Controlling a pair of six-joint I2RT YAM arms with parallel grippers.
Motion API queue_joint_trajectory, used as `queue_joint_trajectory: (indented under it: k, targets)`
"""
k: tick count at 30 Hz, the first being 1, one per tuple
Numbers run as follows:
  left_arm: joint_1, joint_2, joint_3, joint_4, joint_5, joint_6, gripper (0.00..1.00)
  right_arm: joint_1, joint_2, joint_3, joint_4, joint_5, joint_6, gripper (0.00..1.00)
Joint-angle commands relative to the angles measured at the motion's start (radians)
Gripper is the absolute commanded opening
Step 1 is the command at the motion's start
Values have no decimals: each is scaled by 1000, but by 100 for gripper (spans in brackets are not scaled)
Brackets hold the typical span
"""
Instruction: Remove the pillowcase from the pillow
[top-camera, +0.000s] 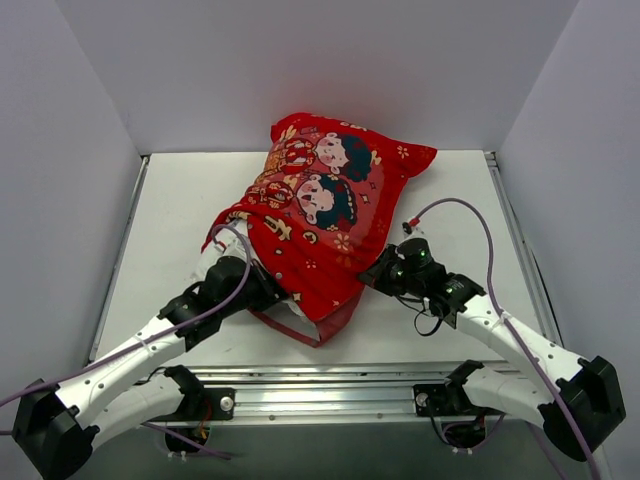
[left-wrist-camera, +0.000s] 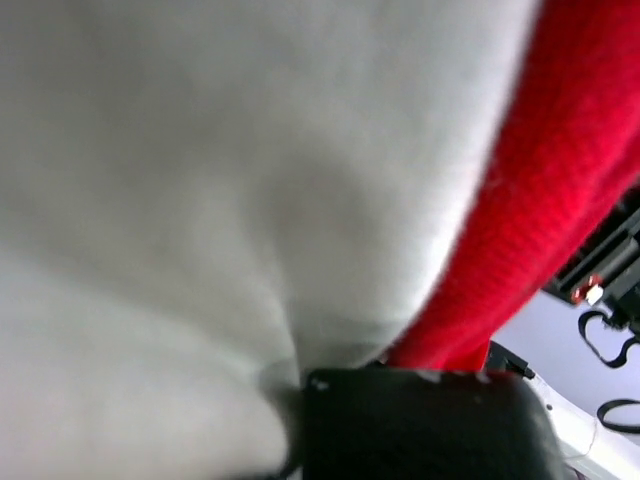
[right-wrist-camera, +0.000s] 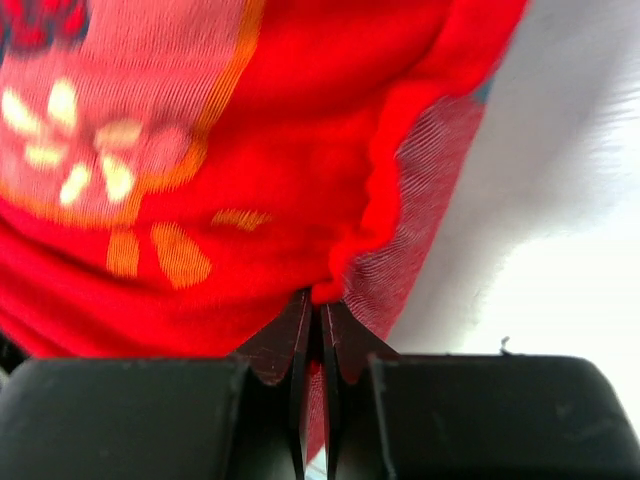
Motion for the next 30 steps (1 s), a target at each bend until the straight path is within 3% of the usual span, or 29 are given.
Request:
queue_joint_trajectory:
  k: [1,7,18,19,24,27,30]
  targets:
    - [5,-48,122,-30,-12,22,2,-64,25,2,32,109,0,0]
    - [10,-96,253,-352,1,109,2,-245,121,68,84,169,-38,0]
    - [54,-234,385,-518,25,118,2,-535,207,76,193,222,-31,0]
    - [57,-232,397,-530,42,126,2,-553,210,73,197,224,-32,0]
    - [62,-170,425,-539,382,186,2,-650,239,113,205,273,-32,0]
    - [60,-198,381,-541,467,183,2,-678,237,134,205,334,0,0]
    - [60,-252,331,-578,459,184,2,-693,237,152,201,350,-15,0]
